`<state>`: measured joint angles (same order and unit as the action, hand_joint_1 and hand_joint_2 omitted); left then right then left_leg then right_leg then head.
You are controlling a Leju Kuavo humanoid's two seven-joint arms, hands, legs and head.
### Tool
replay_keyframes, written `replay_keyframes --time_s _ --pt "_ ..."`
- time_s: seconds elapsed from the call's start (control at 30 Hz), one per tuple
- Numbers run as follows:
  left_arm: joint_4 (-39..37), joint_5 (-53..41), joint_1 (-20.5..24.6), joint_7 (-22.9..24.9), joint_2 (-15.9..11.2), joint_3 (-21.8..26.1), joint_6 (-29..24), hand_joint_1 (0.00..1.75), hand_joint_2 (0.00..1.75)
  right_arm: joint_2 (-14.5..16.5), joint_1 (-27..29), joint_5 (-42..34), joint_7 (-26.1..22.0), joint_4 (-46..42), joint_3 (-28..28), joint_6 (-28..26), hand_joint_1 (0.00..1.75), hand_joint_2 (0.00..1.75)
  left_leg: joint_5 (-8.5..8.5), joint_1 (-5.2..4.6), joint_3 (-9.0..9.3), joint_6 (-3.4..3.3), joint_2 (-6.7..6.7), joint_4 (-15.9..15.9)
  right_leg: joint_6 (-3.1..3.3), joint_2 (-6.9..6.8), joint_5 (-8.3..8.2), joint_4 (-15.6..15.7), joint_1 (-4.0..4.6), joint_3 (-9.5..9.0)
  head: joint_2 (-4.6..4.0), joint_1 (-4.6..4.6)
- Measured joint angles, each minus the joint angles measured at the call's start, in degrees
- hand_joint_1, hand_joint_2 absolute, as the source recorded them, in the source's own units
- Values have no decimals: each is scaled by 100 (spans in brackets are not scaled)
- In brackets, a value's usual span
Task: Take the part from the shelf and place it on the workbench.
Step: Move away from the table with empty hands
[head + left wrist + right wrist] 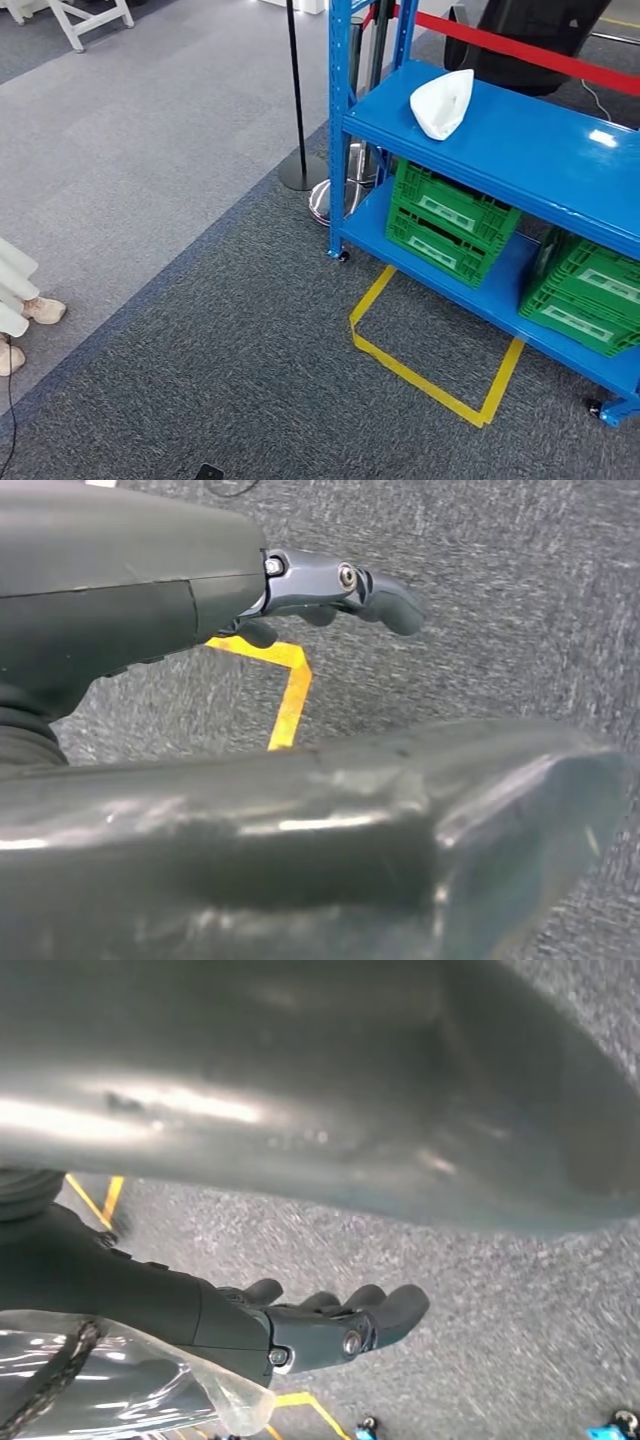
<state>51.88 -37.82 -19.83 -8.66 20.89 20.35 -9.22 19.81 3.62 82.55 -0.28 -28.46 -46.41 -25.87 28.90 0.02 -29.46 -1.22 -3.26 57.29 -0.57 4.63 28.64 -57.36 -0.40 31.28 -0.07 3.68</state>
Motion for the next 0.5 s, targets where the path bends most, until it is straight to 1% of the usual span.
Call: replay_keyframes --time_s 0.03,0.07,0.1,0.13,0.17,0.2,0.23,0.27,0.3,0.33,0.37,0.4,0.43,0.47,0.5 --pt "-1 -7 8 -3 4 -5 -7 0 0 7 7 2 5 -11 -30 -2 0 0 -3 12 8 -3 44 -51 -36 26 -8 -3 -9 36 0 9" --pt "-2 -10 13 -5 8 -13 -13 0 0 11 14 1 11 -22 -60 -3 0 0 -25 27 15 -11 91 -95 -66 -6 21 -38 -8 76 0 4" --pt "-2 -10 13 -7 14 -23 -17 0 0 15 17 -4 16 -35 -83 -4 0 0 -51 42 25 -22 145 -140 -92 -81 110 -159 -5 151 0 -13" --pt "-2 -10 10 -8 20 -34 -17 0 0 16 16 -9 19 -49 -100 -5 0 0 -69 57 33 -33 211 -175 -116 -182 265 -403 -3 273 0 -34" --pt "-3 -10 6 -8 21 -40 -18 0 0 16 14 -13 21 -57 -114 -5 0 0 -72 49 31 -44 276 -181 -142 -295 461 -752 -6 440 0 -56" --pt "-4 -10 3 -9 21 -45 -19 0 0 17 13 -15 21 -63 -127 -5 0 0 -73 44 23 -51 343 -179 -169 -361 645 -1141 -15 619 0 -73" --pt "-6 -10 1 -9 21 -46 -20 0 0 17 16 -16 22 -68 -143 -5 0 0 -70 40 16 -52 408 -177 -195 -394 759 -1448 -24 753 0 -78" --pt "-8 -9 2 -9 19 -46 -21 0 0 17 23 -18 23 -71 -161 -5 0 0 -67 38 13 -50 466 -174 -215 -410 771 -1580 -33 799 0 -79" --pt "-9 -9 5 -9 19 -46 -20 0 0 17 31 -20 25 -75 -175 -5 0 0 -62 39 14 -42 517 -169 -232 -429 667 -1469 -43 722 0 -80" --pt "-10 -9 8 -9 19 -48 -19 0 0 17 38 -22 27 -82 -186 -5 0 0 -52 43 20 -27 563 -158 -245 -467 486 -1139 -54 530 0 -81" --pt "-10 -9 10 -9 19 -48 -19 0 0 17 39 -25 29 -91 -194 -5 0 0 -36 42 28 -3 602 -137 -256 -560 322 -706 -63 291 0 -83" --pt "-10 -9 11 -9 19 -49 -17 0 0 17 33 -26 30 -100 -198 -5 0 0 -13 31 32 31 634 -108 -246 -634 200 -330 -63 77 0 -84" --pt "-10 -8 11 -14 18 -49 -17 0 0 19 26 -28 30 -108 -200 -4 0 0 5 19 35 65 658 -82 -218 -687 144 -86 -60 -60 0 -79" --pt "-10 -1 11 -28 16 -49 -10 0 0 20 21 -34 36 -113 -204 -1 0 0 17 5 42 95 675 -63 -181 -714 146 8 -50 -104 0 -69" --pt "-10 11 11 -52 15 -49 6 0 0 21 22 -44 47 -115 -213 6 0 0 23 -1 48 118 692 -56 -135 -680 147 1 -38 -95 0 -62"
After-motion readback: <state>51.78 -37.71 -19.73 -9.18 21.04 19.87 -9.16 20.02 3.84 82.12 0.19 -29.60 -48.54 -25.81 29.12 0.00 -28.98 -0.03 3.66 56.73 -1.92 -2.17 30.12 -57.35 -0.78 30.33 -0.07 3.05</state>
